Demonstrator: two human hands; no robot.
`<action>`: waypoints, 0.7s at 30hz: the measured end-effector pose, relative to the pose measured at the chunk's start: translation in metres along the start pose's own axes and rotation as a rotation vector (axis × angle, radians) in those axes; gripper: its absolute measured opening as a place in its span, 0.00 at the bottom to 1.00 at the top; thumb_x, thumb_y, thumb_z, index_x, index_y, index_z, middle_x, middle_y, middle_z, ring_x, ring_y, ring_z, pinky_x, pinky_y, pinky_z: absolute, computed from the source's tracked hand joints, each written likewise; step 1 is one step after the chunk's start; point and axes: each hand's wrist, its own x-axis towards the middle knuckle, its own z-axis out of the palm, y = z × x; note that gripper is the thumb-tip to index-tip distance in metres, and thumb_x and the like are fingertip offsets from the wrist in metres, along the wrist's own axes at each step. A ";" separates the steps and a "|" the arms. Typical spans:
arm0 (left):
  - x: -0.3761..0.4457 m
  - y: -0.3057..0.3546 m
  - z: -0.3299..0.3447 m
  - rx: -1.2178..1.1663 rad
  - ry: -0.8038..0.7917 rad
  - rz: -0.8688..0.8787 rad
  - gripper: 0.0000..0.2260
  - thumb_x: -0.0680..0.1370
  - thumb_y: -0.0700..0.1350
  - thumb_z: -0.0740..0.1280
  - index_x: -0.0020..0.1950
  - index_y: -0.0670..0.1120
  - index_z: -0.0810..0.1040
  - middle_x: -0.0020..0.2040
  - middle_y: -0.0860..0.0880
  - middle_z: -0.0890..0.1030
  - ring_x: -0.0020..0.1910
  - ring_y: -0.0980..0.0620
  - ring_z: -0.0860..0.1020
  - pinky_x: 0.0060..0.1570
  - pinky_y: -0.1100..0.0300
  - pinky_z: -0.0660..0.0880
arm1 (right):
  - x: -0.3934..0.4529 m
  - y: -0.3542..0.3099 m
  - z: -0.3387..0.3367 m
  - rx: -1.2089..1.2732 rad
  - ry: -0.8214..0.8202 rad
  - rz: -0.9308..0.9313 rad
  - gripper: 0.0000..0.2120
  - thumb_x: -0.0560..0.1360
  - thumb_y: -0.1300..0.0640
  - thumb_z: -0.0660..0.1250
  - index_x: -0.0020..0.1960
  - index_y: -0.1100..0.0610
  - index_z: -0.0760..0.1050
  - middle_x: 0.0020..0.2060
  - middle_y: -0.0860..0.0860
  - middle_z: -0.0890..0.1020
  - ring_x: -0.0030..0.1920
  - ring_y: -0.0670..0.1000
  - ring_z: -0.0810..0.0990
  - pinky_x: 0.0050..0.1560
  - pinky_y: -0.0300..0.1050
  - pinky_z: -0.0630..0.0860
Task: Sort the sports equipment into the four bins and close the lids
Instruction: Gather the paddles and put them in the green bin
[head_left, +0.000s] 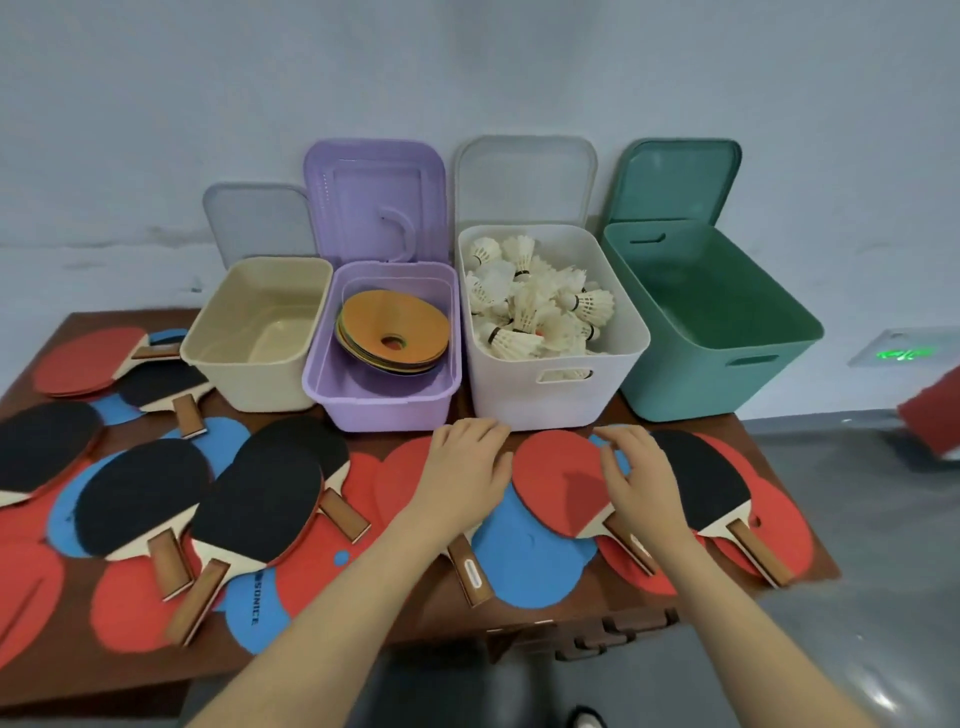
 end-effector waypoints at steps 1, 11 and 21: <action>0.001 0.007 0.007 0.010 -0.027 -0.007 0.18 0.78 0.49 0.56 0.66 0.46 0.72 0.64 0.49 0.74 0.64 0.48 0.70 0.60 0.54 0.61 | -0.003 0.013 -0.002 -0.030 -0.012 0.011 0.10 0.77 0.62 0.63 0.57 0.57 0.78 0.52 0.50 0.79 0.51 0.50 0.77 0.52 0.49 0.73; 0.045 0.094 0.102 0.075 -0.372 -0.408 0.30 0.78 0.63 0.54 0.76 0.52 0.54 0.77 0.47 0.54 0.73 0.41 0.56 0.69 0.45 0.54 | 0.007 0.151 -0.050 -0.374 -0.393 0.154 0.29 0.72 0.38 0.62 0.70 0.50 0.67 0.70 0.54 0.67 0.68 0.60 0.66 0.64 0.58 0.63; 0.049 0.135 0.168 0.146 -0.553 -0.884 0.47 0.66 0.77 0.54 0.76 0.57 0.38 0.77 0.48 0.38 0.72 0.29 0.44 0.67 0.35 0.53 | 0.011 0.216 -0.071 -0.419 -0.783 0.286 0.54 0.58 0.23 0.64 0.74 0.37 0.40 0.76 0.49 0.41 0.74 0.62 0.45 0.71 0.61 0.51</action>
